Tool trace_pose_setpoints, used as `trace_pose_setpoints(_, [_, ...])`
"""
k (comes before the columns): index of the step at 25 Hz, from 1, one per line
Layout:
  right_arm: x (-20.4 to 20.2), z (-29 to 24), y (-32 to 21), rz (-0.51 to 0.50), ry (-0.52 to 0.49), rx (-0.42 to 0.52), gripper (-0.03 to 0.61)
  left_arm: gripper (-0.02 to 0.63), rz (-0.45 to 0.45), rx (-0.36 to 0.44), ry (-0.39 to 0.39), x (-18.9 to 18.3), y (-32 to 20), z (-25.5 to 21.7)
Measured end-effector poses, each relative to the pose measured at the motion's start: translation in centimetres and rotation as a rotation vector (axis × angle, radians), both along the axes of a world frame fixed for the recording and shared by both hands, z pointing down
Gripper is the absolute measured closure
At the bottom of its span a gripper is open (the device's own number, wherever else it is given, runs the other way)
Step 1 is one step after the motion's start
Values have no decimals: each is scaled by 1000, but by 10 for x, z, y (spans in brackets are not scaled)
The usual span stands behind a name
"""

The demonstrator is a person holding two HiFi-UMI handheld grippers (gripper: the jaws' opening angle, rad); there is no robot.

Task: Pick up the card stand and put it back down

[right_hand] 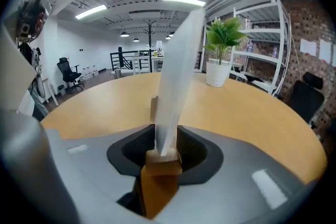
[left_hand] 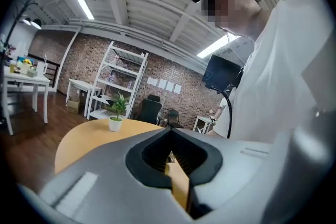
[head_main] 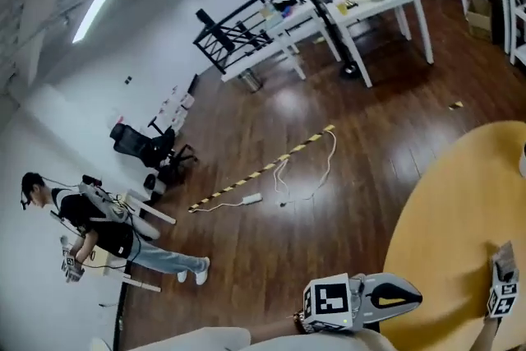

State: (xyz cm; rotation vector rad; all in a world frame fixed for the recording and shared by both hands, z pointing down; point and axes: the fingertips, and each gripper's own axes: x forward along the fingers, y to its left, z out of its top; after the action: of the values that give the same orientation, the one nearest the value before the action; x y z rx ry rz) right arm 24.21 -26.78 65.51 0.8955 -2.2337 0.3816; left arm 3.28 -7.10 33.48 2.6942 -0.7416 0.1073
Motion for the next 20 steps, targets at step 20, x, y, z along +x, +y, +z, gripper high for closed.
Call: trace_pose_setpoints(20, [-46, -55, 158, 268, -301, -16, 293, 620, -1, 130, 72, -73, 69, -16])
